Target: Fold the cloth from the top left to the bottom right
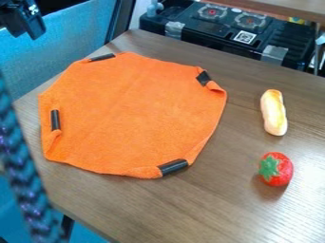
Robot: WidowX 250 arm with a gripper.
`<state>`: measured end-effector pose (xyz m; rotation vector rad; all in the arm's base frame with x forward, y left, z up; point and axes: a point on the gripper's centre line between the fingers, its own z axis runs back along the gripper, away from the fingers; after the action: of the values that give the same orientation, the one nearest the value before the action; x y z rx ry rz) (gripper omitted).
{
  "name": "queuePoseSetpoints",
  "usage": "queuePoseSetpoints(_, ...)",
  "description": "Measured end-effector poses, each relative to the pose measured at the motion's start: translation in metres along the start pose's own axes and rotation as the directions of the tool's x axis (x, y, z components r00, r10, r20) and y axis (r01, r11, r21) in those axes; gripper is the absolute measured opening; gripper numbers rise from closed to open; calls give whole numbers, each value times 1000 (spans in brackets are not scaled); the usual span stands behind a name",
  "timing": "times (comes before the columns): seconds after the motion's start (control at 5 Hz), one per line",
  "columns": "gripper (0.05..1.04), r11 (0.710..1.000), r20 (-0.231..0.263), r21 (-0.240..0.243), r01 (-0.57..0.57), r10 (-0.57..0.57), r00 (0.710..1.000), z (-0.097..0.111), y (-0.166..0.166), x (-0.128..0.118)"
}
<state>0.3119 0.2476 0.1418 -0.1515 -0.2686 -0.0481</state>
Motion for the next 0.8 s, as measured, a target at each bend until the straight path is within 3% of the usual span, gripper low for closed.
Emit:
queuePoseSetpoints(0.2,998,997,72,38,73,-76,995,-25,1,5)
queuePoseSetpoints(0.4,998,981,132,77,177,-186,974,-33,-2,18)
queuePoseSetpoints(0.8,998,963,162,142,230,-251,954,-47,-11,44)
